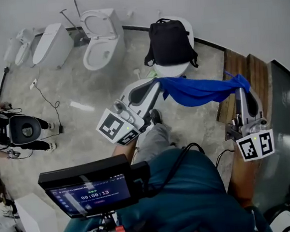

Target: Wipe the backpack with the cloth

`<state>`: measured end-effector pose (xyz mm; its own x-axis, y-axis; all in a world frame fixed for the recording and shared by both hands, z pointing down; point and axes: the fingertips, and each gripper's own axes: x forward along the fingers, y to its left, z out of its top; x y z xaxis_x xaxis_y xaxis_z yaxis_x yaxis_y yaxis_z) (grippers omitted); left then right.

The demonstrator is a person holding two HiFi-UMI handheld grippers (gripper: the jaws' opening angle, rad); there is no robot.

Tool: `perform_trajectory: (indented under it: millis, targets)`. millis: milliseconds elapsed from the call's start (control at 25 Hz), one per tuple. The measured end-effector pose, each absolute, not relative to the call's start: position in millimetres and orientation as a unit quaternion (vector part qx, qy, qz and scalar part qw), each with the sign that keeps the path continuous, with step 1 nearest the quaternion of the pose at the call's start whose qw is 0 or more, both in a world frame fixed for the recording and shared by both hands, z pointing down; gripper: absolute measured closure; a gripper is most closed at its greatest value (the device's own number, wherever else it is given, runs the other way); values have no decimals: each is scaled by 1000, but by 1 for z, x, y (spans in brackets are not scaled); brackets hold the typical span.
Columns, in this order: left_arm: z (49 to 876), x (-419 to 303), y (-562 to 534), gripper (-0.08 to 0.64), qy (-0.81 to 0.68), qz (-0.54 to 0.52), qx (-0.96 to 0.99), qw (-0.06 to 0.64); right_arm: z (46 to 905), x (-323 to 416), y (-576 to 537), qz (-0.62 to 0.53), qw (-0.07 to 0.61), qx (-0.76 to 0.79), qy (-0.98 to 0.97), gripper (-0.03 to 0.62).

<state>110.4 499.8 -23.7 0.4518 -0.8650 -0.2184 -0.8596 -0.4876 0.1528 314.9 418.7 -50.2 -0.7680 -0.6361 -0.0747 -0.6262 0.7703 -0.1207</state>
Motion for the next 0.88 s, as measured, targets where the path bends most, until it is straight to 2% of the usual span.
perform_trajectory:
  millis: [360, 880]
  targets:
    - [-91, 118, 626, 545, -501, -127, 856, -19, -110, 326, 549, -26, 78, -335, 938, 588]
    - [-80, 68, 735, 545, -469, -121, 875, -18, -84, 279, 668, -15, 53, -385, 921, 588]
